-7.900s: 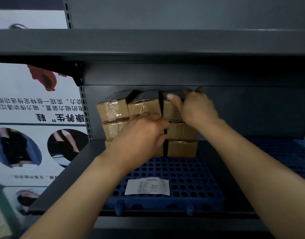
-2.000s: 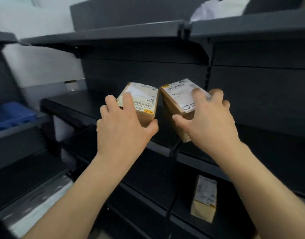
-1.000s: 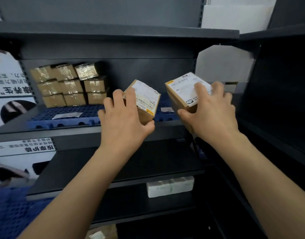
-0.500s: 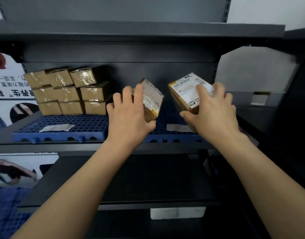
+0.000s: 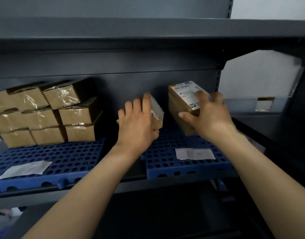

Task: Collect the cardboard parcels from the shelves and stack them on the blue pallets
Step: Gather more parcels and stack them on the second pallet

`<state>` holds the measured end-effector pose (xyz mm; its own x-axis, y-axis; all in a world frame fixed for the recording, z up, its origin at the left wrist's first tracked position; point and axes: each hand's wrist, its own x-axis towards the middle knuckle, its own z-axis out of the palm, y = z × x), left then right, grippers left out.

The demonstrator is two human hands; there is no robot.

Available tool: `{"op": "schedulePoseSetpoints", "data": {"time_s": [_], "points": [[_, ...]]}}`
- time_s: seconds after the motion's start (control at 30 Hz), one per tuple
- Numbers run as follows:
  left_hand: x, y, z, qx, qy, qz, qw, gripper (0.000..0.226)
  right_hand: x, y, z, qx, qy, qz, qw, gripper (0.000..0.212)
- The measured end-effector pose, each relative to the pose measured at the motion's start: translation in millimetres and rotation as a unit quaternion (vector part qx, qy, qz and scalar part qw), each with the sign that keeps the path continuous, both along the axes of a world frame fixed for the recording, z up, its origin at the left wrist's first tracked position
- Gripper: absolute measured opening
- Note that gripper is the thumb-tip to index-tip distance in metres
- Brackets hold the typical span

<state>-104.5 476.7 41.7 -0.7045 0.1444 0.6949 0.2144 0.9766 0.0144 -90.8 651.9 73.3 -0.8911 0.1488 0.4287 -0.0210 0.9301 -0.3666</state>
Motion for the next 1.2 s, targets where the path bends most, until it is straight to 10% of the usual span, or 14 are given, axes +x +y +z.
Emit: {"op": "schedulePoseSetpoints", "data": {"time_s": [0.53, 1.2], "points": [[-53.9, 38.5, -14.1, -0.117, -0.054, -0.026, 0.991, 0.105, -79.9, 38.6, -16.2, -0.148, -0.086, 0.015, 0.985, 0.08], [-59.4, 29.8, -19.0, -0.077, -0.127, 0.046, 0.988, 0.06, -104.2, 51.0, -23.8, -0.144, -0.179, 0.041, 0.972, 0.08]]}}
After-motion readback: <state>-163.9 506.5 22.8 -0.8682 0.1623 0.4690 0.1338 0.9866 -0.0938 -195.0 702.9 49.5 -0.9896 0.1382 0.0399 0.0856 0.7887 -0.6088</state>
